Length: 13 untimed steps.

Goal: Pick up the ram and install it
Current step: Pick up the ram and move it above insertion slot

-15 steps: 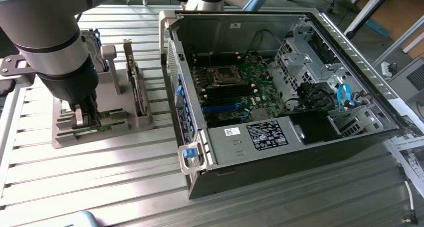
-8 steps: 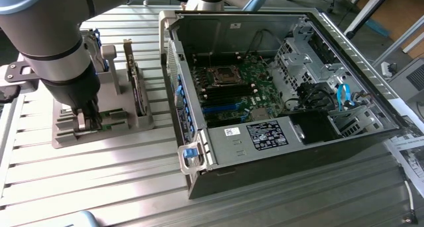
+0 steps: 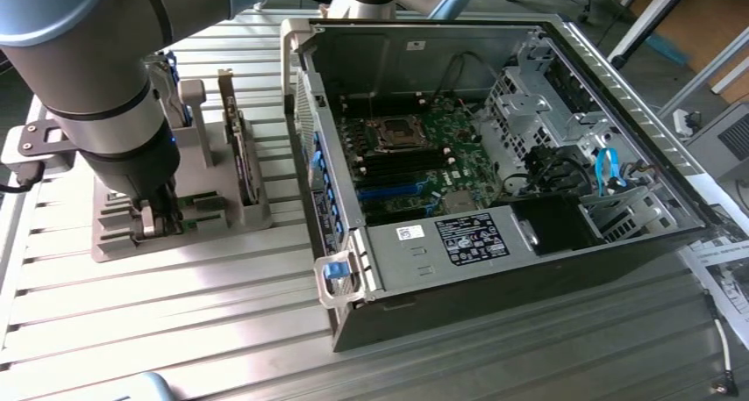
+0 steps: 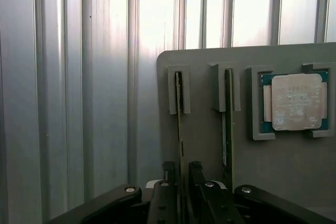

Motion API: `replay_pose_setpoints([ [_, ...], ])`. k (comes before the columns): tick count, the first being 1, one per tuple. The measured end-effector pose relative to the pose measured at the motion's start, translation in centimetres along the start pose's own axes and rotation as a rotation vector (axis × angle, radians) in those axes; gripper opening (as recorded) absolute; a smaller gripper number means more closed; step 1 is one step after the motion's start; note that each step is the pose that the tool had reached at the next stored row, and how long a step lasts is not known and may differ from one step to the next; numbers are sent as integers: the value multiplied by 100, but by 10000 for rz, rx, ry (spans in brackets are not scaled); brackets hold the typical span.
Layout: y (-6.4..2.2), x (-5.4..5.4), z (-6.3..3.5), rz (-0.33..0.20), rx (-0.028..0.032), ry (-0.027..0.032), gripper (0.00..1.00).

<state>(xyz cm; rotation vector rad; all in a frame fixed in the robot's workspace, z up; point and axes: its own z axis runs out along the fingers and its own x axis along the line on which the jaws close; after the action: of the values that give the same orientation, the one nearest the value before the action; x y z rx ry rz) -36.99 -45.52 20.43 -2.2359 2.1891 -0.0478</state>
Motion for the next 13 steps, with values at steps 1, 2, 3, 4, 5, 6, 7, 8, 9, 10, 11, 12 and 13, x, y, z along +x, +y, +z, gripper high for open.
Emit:
replay_pose_setpoints([
  [1,0,0,0,0,0,0,24],
  [2,0,0,1,-1,1,-1,23],
  [3,0,0,1,-1,1,-2,16],
  [4,0,0,1,-1,1,-1,16],
  [5,-1,0,1,-1,1,-1,14],
  [6,0,0,1,-1,1,-1,14],
  [7,-1,0,0,-1,2,-2,14],
  [8,-1,0,-8,-1,3,-2,14],
  [9,-2,1,-33,-1,2,-2,14],
  [10,-3,1,-78,-1,2,-2,14],
  [11,-5,2,-122,-1,2,-1,14],
  [12,-6,3,-168,-1,0,0,14],
  [13,-7,3,-217,-1,3,-2,14],
])
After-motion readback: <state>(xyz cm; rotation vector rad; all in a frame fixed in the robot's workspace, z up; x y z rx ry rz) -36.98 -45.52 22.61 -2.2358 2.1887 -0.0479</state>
